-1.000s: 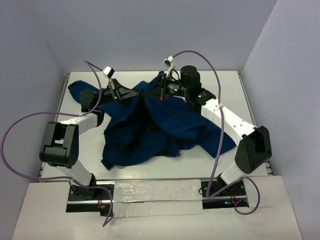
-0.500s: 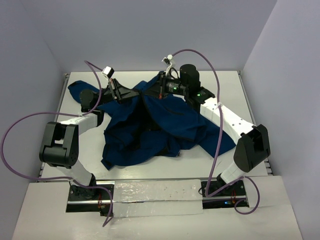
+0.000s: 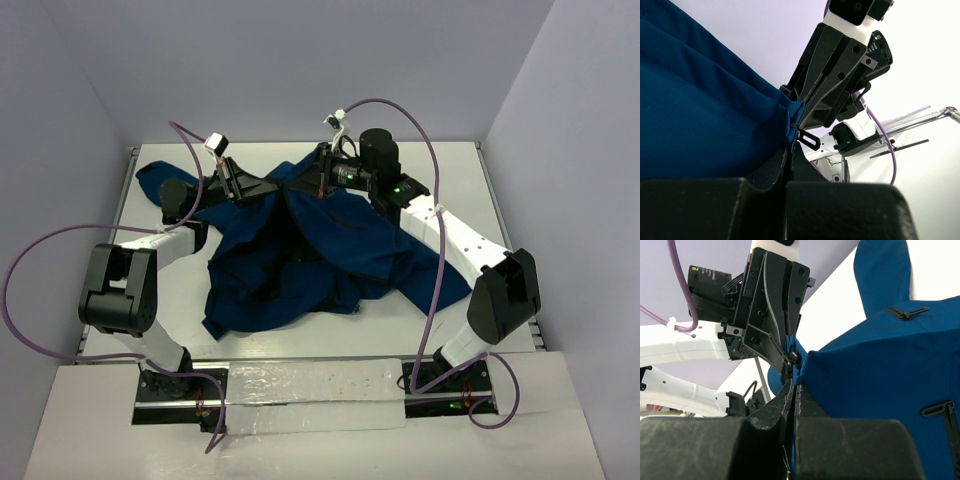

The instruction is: Zip up the jacket

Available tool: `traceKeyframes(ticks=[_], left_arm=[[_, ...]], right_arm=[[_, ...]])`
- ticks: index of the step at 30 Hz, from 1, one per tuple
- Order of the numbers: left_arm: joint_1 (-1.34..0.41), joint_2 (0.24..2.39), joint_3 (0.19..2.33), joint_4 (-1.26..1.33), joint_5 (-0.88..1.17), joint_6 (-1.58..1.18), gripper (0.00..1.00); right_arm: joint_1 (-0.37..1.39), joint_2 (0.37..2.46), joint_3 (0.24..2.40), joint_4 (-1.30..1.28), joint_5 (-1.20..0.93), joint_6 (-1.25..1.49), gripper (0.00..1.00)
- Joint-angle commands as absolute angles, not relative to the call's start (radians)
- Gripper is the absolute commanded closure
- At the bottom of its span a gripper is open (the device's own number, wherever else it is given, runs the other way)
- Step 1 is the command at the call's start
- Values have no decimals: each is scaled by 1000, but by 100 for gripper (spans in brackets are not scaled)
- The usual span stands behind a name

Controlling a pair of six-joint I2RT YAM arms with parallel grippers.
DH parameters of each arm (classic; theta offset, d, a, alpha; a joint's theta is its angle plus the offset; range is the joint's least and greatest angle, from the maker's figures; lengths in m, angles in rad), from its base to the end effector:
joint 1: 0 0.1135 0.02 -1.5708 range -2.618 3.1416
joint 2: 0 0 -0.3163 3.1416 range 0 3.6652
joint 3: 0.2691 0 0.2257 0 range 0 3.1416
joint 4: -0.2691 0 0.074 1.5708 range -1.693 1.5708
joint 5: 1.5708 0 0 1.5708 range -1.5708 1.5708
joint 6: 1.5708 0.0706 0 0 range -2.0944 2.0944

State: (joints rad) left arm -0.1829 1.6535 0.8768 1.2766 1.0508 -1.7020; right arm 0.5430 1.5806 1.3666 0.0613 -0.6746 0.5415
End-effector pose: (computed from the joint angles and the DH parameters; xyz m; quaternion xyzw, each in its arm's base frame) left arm 0.3223 -0.1219 0.3713 0.0089 0.6171 -0.7524 0.2303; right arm 0.2992 0.2321 0.4226 -0.2160 0.7161 0.5322 0.3967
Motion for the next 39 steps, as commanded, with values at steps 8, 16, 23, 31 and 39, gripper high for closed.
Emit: traceKeyframes(ticks=[8, 16, 23, 31, 39], left_arm=[[-193, 1600, 879, 1448, 1063, -1698, 100], [-201, 1617, 899, 1465, 1070, -1713, 100], [-207, 1616, 898, 1476, 1075, -1721, 100], [-207, 1608, 907, 1464, 1086, -1718, 100], [-207, 1611, 923, 1468, 1090, -1725, 100]], right_arm=[[547, 1498, 1340, 161, -651, 538, 100], [545, 1493, 1325, 170, -658, 543, 100], [540, 1495, 1331, 168, -663, 542, 100], [529, 1453, 1279, 158, -652, 531, 100], [529, 1452, 1264, 170, -689, 536, 100]])
